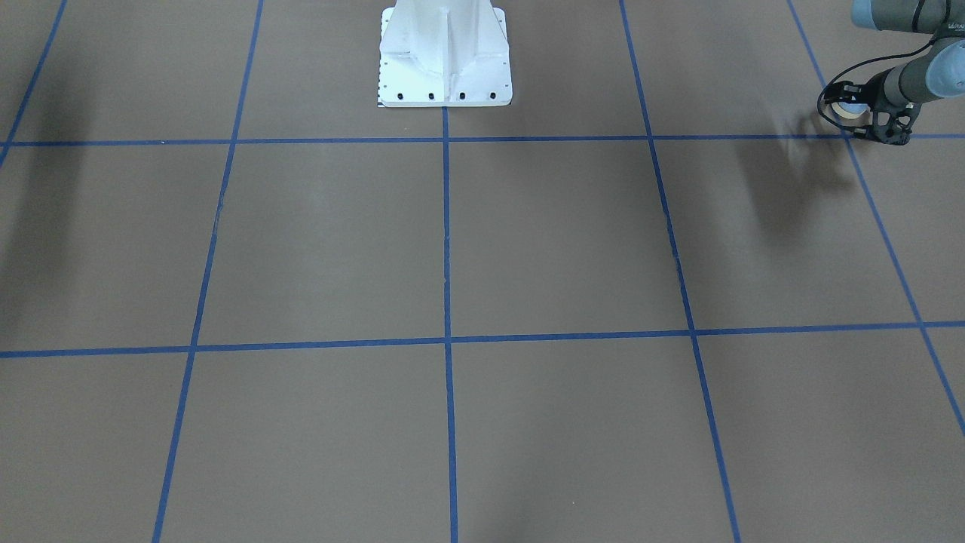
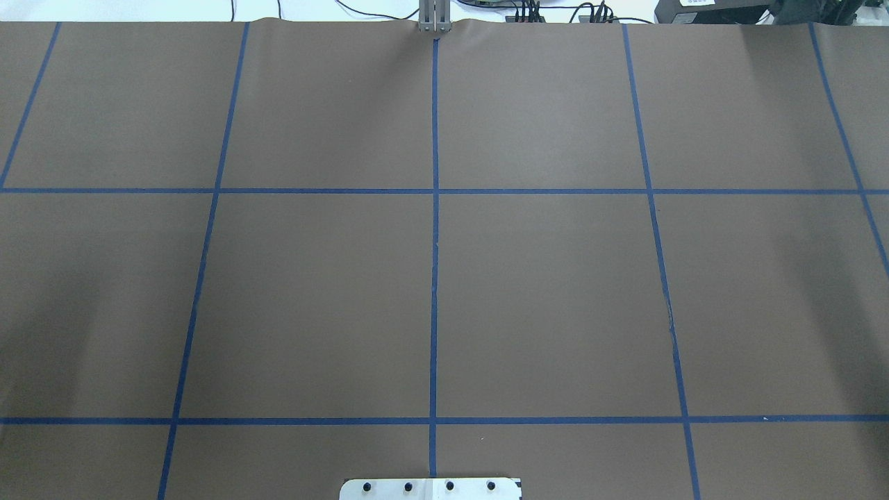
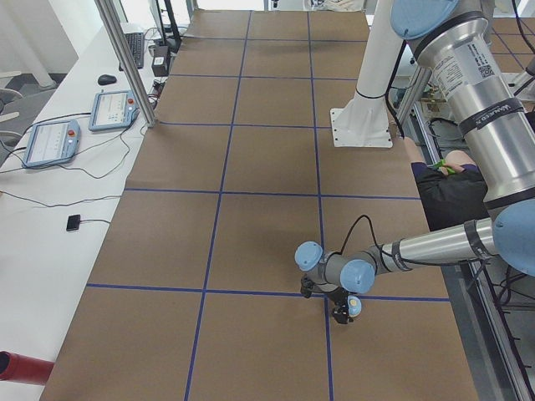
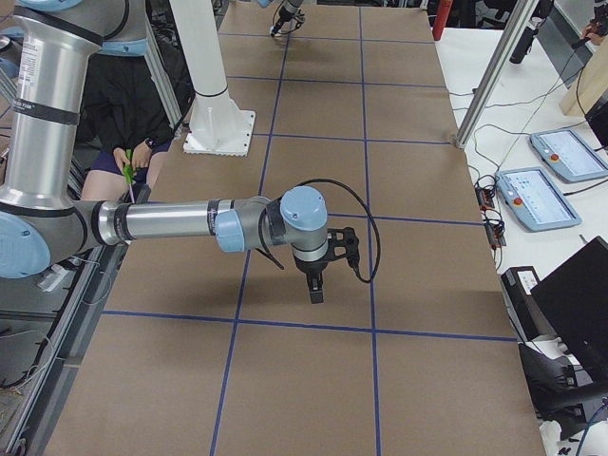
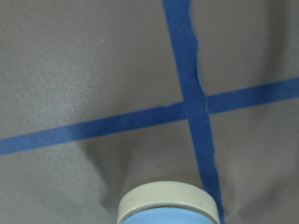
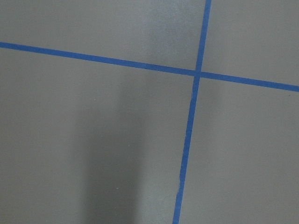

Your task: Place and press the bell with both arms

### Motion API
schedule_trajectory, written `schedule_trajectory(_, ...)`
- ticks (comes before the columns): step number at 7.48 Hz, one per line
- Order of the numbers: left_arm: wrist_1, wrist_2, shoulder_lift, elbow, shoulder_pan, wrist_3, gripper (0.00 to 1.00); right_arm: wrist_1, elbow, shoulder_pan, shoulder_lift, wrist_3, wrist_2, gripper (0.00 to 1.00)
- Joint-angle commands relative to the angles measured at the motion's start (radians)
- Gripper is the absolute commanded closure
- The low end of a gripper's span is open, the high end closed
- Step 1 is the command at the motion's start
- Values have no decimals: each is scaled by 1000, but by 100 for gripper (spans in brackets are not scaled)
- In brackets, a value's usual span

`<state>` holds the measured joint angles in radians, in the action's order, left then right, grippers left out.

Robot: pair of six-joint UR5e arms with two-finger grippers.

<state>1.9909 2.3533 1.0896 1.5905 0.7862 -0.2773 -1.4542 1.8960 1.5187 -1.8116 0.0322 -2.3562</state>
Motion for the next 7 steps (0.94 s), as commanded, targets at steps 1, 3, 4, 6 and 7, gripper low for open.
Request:
schedule_trajectory(1,2,0,4,-1,1,1,12,0,0,0,0,0,0,0)
schedule_trajectory(3,6,0,0,2,-2,1,40,0,0,0,0,0,0,0)
schedule_trajectory(4,6,0,-8,8,-2,1,46,0,0,0,0,3,0,0)
schedule_trajectory(6,5,0,-17,11,-7,1,69,0,3,0,0,3,0,0)
schedule_trajectory(7,3,1,-57,58,-7,3,83,0,8,1,0,5,-2,0)
